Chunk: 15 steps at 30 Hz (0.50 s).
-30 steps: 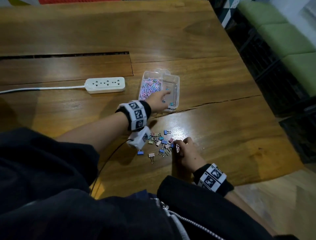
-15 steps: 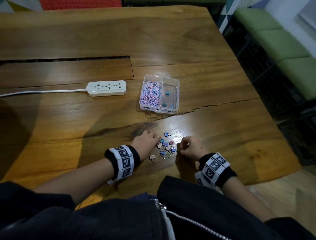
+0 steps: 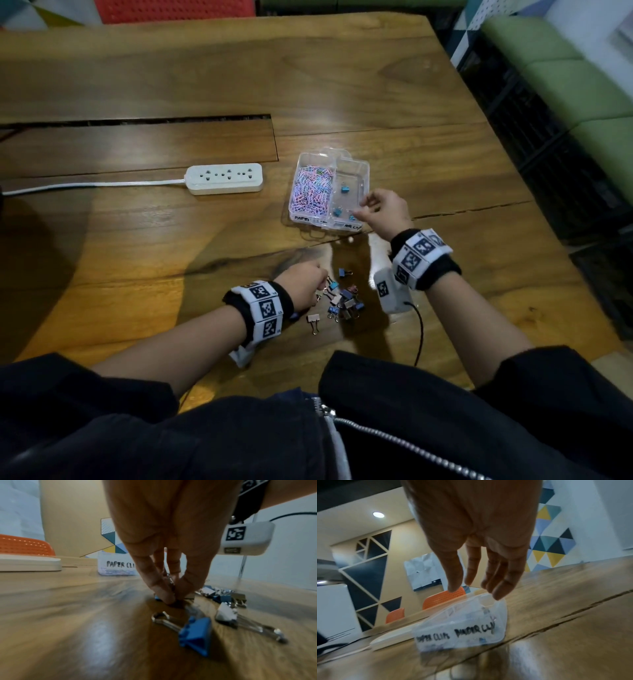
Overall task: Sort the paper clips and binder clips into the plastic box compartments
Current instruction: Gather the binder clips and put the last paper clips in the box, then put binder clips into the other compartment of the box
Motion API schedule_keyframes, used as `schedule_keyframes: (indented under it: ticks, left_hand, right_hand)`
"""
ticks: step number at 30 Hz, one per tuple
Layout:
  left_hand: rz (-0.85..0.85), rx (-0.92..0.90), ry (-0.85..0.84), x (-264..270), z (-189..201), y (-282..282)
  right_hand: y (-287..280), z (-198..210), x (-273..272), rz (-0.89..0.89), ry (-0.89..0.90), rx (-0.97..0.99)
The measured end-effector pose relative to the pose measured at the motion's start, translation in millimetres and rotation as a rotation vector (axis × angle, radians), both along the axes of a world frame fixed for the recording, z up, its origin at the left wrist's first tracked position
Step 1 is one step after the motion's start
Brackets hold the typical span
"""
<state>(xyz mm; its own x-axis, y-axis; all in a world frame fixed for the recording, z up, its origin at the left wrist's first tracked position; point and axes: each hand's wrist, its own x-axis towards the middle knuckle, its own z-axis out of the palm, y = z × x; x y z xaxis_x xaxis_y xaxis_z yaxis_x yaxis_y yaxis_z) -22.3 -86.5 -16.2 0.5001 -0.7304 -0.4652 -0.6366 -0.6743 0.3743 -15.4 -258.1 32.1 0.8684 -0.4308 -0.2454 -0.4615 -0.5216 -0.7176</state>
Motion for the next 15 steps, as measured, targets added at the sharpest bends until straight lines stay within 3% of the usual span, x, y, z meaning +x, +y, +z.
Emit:
schedule_keyframes:
  ticks: [4, 8, 10, 15]
  left_hand:
    - [0.036, -0.01, 0.043, 5.3, -2.1, 0.1]
    - [0.221, -0.098, 0.182, 17.9, 5.5, -4.0]
    - [0.328, -0.194, 0.264, 26.8, 16.1, -12.0]
    - [0.543, -0.447, 0.355, 58.4, 45.0, -49.1]
  right_hand:
    - [17.4, -11.1, -36.7, 0.221, 0.262, -0.032]
    - [36.0, -33.1, -80.2, 0.443, 0.526, -0.244]
    - [42.2, -42.8, -92.5, 0.444, 0.461, -0.308]
    - [40.3, -52.9, -99.9, 0.396, 0.285, -0.235]
